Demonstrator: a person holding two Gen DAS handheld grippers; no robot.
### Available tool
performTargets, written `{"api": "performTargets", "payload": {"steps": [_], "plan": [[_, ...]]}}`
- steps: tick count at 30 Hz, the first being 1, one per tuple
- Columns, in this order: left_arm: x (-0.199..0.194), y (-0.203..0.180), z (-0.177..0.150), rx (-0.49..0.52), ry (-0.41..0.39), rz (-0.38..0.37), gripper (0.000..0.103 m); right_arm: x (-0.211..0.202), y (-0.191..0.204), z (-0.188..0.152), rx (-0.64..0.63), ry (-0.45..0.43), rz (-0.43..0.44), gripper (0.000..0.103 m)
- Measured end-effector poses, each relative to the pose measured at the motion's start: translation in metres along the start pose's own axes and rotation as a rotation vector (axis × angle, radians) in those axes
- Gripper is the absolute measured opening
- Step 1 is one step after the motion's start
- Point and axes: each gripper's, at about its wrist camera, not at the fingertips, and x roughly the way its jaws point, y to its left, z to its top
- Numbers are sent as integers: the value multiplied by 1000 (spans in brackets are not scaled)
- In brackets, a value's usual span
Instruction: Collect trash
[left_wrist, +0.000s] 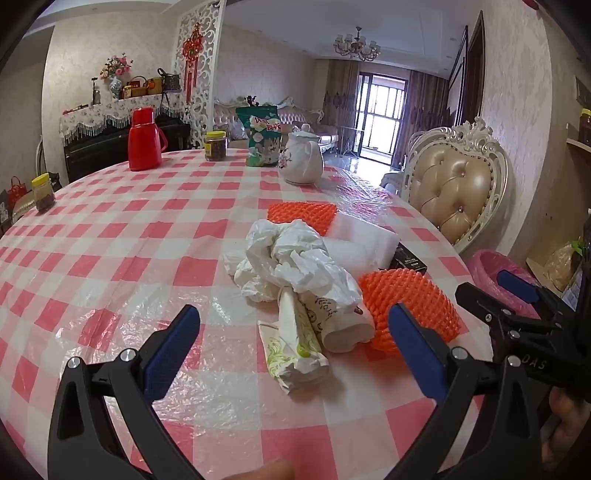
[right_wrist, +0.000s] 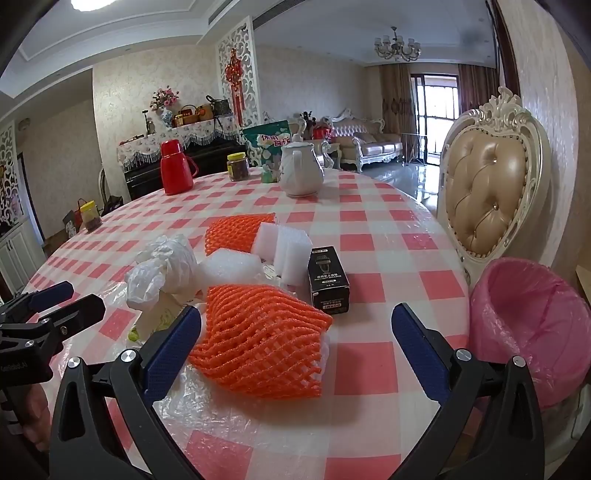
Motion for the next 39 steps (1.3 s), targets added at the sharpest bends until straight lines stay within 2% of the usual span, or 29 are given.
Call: {"api": "performTargets", "payload": {"steps": [39], "plan": [[0, 0, 0, -1, 4, -1, 98, 2, 0, -2, 0, 6, 0, 97]]}}
